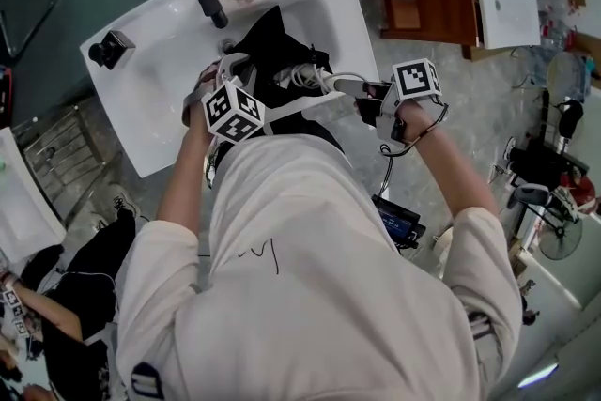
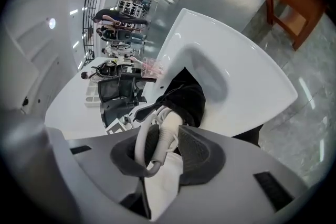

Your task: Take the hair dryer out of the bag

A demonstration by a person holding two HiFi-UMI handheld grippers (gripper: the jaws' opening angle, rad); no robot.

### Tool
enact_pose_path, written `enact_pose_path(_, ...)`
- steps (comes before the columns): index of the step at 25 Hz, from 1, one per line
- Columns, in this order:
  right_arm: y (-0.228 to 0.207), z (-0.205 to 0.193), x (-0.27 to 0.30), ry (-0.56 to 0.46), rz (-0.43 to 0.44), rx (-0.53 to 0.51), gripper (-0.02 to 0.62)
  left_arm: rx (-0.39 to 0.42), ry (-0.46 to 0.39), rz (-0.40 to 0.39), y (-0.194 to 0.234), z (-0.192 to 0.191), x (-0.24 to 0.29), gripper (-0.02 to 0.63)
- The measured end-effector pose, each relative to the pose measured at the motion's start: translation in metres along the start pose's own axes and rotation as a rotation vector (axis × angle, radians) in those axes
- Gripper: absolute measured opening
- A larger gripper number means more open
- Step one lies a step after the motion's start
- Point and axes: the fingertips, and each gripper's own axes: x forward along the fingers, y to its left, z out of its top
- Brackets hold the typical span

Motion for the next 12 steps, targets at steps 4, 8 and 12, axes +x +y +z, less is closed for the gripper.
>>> enact_pose_path(4,-0.002,-0.006,0.020,-0.020,0.027,0.049,0.114,-0.004,0.030,0.017,0.005,-0.006,-0.004,0.071)
enact_pose_path(8,0.000,-0.012,0.049,-0.015,-0.037,-0.077,0.114,-0.005,0.044,-0.001,0.001,-0.009,-0.008,0.142)
enact_pose_path(12,0.005,-0.015,0.061,0.060,-0.150,-0.350,0.114,-0.011,-0.002,-0.038,0.002,0.008,-0.028,0.207)
